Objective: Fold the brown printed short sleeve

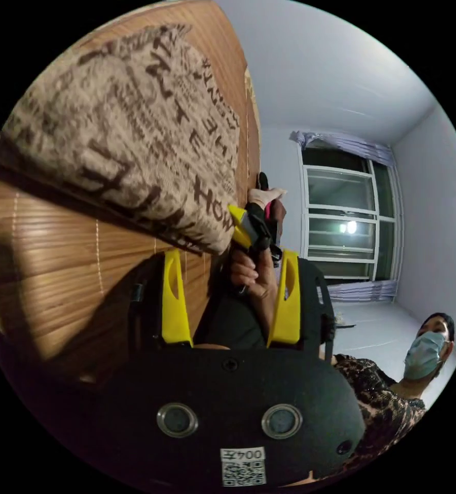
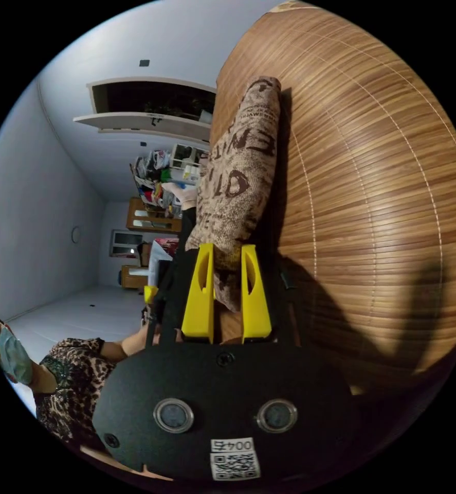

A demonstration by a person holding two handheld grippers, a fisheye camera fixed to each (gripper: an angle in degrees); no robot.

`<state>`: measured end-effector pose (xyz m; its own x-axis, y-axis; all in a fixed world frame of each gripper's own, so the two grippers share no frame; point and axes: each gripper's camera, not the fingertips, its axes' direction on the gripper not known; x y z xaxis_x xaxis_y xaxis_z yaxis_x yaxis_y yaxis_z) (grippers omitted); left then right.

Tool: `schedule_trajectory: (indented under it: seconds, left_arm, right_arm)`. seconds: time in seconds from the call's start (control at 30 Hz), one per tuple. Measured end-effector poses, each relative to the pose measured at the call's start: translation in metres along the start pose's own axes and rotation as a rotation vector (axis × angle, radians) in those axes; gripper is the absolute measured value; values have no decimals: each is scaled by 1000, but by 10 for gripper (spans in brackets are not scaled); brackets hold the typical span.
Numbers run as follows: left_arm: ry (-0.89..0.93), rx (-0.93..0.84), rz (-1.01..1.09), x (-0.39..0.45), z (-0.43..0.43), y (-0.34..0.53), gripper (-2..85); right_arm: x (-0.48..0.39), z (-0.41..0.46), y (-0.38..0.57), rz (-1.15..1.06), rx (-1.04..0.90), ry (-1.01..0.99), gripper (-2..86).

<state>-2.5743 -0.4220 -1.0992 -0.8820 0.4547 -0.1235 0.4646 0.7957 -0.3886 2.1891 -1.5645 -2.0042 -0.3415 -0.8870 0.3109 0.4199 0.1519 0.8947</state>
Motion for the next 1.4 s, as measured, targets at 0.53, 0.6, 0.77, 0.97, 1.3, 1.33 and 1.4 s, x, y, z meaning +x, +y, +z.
schedule_trajectory:
  seconds: [0.53, 0.6, 0.77, 0.97, 1.3, 1.33, 1.4]
  left_arm:
    - [72, 80, -58, -23, -73, -15, 79]
    - [99, 70, -57, -23, -80, -14, 78]
    - [92, 24, -48, -26, -82, -11, 78]
    - [209, -26, -10, -30, -90, -12, 86]
    - [273, 22, 145, -12, -131, -15, 72]
    - [260, 28, 152, -11, -134, -18, 72]
    - [230, 46, 203, -3, -144, -32, 71]
  right_arm:
    - [-55, -78, 88, 119, 135, -90, 191]
    - [-63, -82, 98, 140, 147, -86, 215]
    - [-76, -59, 115, 152, 66, -152, 166]
    - [-141, -71, 146, 46, 66, -42, 86]
    - [-323, -192, 196, -100, 94, 287, 80]
    - [-330, -203, 204, -99, 111, 293, 81]
    - [-357, -254, 247, -97, 185, 332, 81]
